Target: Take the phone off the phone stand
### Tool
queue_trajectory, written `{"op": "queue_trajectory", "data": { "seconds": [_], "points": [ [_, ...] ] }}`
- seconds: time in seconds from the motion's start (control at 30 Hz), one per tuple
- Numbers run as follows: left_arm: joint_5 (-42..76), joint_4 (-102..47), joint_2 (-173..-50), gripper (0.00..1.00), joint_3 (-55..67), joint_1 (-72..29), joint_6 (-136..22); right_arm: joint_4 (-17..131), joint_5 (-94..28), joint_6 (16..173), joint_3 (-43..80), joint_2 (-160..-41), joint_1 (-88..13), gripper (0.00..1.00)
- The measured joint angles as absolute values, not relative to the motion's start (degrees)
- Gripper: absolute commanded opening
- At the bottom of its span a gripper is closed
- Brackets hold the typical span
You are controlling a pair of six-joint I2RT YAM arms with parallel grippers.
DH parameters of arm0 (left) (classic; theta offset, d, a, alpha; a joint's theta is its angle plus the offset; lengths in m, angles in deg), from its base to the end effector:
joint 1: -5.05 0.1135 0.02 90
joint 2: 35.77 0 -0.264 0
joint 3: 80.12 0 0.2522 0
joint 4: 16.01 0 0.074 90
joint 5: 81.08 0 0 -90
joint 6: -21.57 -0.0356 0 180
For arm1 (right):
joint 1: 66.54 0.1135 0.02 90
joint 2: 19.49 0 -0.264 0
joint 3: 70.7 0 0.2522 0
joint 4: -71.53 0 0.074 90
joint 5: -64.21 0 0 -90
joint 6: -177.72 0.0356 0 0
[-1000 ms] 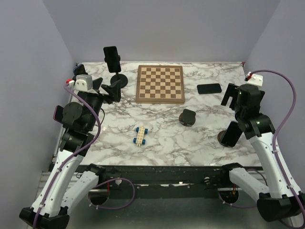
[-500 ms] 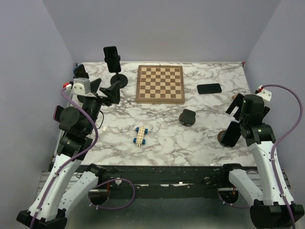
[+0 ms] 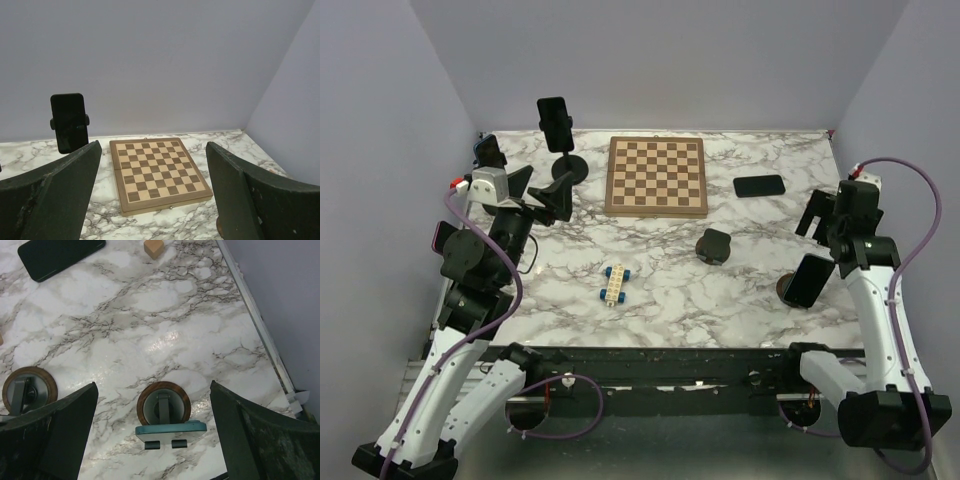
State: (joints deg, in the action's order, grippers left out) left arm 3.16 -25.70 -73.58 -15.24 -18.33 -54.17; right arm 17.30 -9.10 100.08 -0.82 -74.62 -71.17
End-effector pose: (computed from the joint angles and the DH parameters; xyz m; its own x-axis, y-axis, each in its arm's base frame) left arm 0.1303 -0.0524 0.4228 0.1901 -0.3492 -0.9176 0.3650 0.8928 -0.2641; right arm 0.1949 -0.0260 0.3256 -0.5552 0.2507 -0.7930 0.4270 0.9042 -0.0132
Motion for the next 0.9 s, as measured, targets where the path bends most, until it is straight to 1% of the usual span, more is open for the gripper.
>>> {"op": "queue_trajectory", "data": {
  "seconds": [0.17, 0.3, 0.4, 0.7, 0.9],
  "points": [
    [3.2, -25.7, -73.5, 0.94, -15.2, -18.3, -54.1, 12.3, -9.1, 100.3, 6.0, -80.5, -71.2, 1.00],
    [3.2, -25.7, -73.4, 0.94, -15.2, -18.3, -54.1, 3.9, -9.5, 104.7, 13.7, -88.4, -71.2, 1.00],
    [3.1, -25.7, -73.2, 0.94, -15.2, -18.7, -54.1, -0.9, -8.3, 108.5, 17.2, -91.8, -71.1, 1.00],
    [3.1, -25.7, -73.1, 0.95, -15.2, -19.2, -54.2, -10.0, -6.9, 115.1, 18.7, -90.8, -71.2, 1.00],
    [2.9, -25.7, -72.8, 0.96, -15.2, -20.6, -54.7, -13.2, -3.8, 126.8, 19.2, -90.8, -71.5, 1.00]
  ]
}}
